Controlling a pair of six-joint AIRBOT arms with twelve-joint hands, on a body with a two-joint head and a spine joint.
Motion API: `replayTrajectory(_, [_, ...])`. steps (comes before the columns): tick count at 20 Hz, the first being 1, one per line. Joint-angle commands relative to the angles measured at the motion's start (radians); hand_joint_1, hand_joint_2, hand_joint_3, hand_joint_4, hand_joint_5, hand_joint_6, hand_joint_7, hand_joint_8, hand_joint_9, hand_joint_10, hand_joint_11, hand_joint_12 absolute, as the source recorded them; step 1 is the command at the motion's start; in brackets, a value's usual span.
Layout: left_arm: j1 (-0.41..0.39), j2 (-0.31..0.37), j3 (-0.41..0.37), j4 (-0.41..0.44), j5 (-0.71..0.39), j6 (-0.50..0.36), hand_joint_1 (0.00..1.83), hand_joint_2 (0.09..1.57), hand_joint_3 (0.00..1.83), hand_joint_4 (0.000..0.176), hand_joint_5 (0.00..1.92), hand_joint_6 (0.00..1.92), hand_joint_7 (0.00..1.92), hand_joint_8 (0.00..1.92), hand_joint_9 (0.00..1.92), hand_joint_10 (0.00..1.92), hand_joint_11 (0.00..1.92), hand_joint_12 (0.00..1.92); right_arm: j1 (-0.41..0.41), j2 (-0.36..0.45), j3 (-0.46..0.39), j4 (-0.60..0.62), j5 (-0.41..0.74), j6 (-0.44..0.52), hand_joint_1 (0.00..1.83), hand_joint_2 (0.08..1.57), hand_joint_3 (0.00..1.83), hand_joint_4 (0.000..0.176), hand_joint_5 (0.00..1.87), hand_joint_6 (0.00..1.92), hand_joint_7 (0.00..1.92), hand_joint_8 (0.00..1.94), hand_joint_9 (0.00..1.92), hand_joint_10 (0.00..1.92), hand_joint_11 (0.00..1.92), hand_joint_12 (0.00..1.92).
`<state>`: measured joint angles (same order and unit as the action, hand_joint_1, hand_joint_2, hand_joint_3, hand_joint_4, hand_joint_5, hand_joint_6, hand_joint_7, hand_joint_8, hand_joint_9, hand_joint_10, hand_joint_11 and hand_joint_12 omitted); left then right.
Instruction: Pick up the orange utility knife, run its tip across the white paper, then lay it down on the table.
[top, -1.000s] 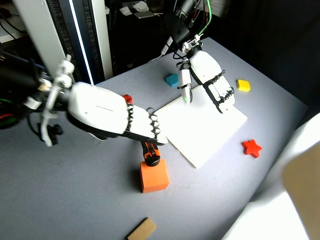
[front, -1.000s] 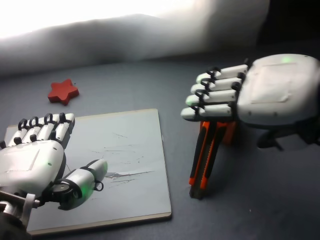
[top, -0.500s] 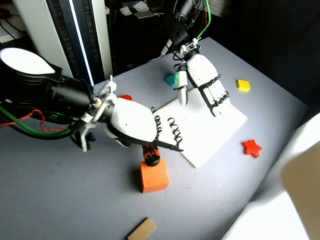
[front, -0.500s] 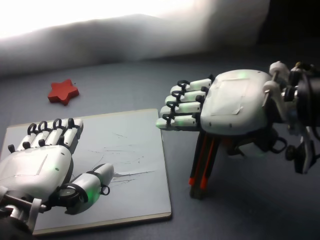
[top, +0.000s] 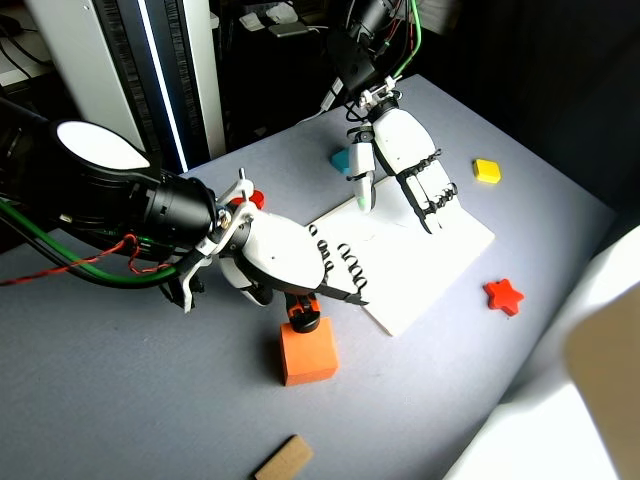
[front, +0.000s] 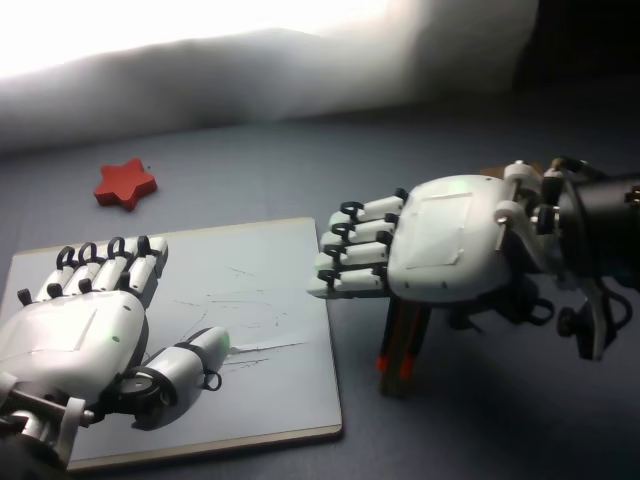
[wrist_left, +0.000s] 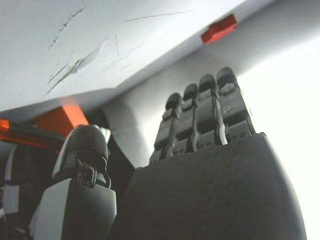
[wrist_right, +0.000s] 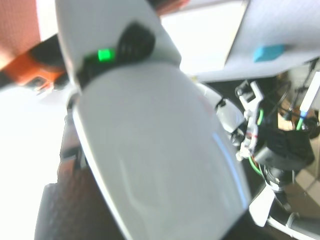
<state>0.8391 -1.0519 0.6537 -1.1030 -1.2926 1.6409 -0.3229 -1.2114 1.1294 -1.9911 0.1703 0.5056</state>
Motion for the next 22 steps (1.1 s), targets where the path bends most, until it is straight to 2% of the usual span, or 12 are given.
replayTrajectory(1, [-0.007, -0.001, -0.001, 0.065, -0.077, 0.002, 0.03, 1.33, 0.00, 0.000, 0.00, 0.00, 0.00, 0.00, 0.00, 0.00, 0.00, 0.00, 0.009, -0.002, 0.007, 0.008, -0.029, 0.003, 1.25, 1.06, 0.00, 0.000, 0.00, 0.00, 0.00, 0.00, 0.00, 0.00, 0.00, 0.00])
replayTrajectory(8, [-0.019, -0.003, 0.000, 0.063, -0.069, 0.012, 0.04, 1.32, 0.00, 0.000, 0.00, 0.00, 0.00, 0.00, 0.00, 0.00, 0.00, 0.00, 0.002, -0.052, 0.060, -0.014, -0.045, 0.003, 1.28, 1.05, 0.00, 0.000, 0.00, 0.00, 0.00, 0.00, 0.00, 0.00, 0.00, 0.00])
replayTrajectory(15, [-0.030, -0.003, 0.011, 0.056, -0.059, 0.025, 0.03, 1.32, 0.00, 0.000, 0.00, 0.00, 0.00, 0.00, 0.00, 0.00, 0.01, 0.01, -0.023, -0.067, 0.079, -0.026, -0.069, 0.001, 1.34, 1.03, 0.00, 0.000, 0.00, 0.00, 0.00, 0.00, 0.00, 0.00, 0.00, 0.00])
replayTrajectory(22, [-0.035, -0.007, 0.009, 0.053, -0.059, 0.026, 0.02, 1.33, 0.00, 0.000, 0.00, 0.00, 0.00, 0.00, 0.00, 0.00, 0.00, 0.00, -0.045, -0.072, 0.081, -0.026, -0.087, 0.001, 1.27, 1.11, 0.01, 0.000, 0.00, 0.00, 0.00, 0.00, 0.00, 0.00, 0.00, 0.00])
